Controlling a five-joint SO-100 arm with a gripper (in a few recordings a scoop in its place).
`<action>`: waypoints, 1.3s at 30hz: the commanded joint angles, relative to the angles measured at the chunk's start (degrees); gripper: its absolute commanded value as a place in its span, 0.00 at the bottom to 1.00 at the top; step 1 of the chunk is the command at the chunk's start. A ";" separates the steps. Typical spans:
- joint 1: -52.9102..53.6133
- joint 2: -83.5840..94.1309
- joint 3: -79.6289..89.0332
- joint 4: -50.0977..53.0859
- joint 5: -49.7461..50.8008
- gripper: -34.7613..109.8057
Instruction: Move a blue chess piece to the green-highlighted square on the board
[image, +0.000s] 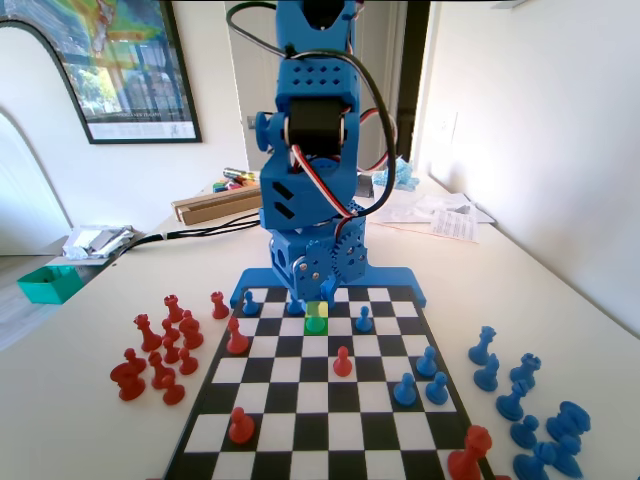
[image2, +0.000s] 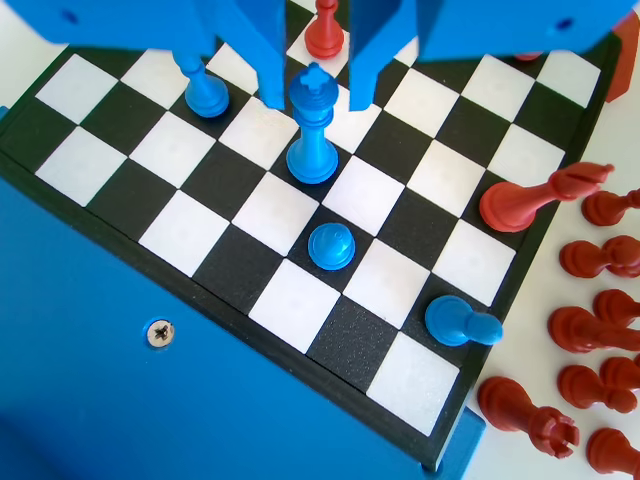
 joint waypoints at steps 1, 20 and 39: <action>0.26 1.76 -1.14 2.46 -0.18 0.34; -2.29 16.17 -29.18 41.75 11.78 0.31; -4.75 45.88 -41.04 60.91 24.70 0.31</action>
